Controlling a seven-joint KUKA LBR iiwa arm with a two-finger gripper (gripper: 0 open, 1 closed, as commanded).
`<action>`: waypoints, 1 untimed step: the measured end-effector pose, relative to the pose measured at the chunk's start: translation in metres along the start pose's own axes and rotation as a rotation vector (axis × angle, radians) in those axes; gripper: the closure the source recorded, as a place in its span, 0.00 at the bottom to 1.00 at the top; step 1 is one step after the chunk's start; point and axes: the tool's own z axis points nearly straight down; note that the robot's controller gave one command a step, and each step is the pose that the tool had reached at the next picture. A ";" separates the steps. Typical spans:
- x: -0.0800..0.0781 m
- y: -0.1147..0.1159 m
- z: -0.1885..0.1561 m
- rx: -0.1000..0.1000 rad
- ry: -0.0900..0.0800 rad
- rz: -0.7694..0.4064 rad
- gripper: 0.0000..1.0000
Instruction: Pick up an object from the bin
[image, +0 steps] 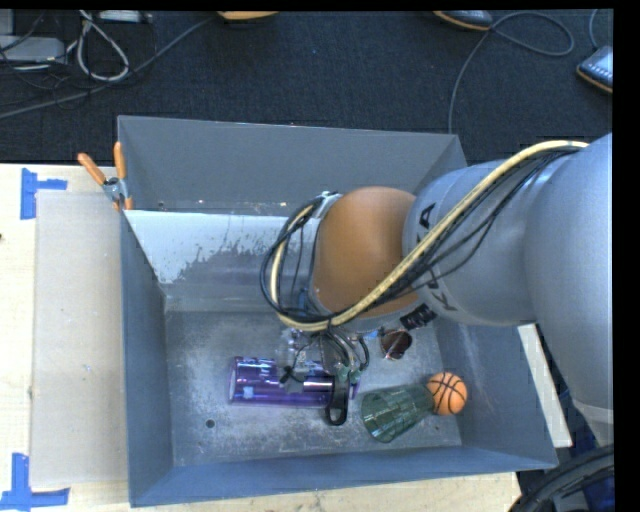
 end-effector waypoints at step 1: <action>-0.018 -0.024 0.010 -0.010 -0.015 0.005 1.00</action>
Offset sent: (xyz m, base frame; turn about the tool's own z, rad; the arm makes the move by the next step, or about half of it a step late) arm -0.0217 -0.0808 -0.0516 -0.1384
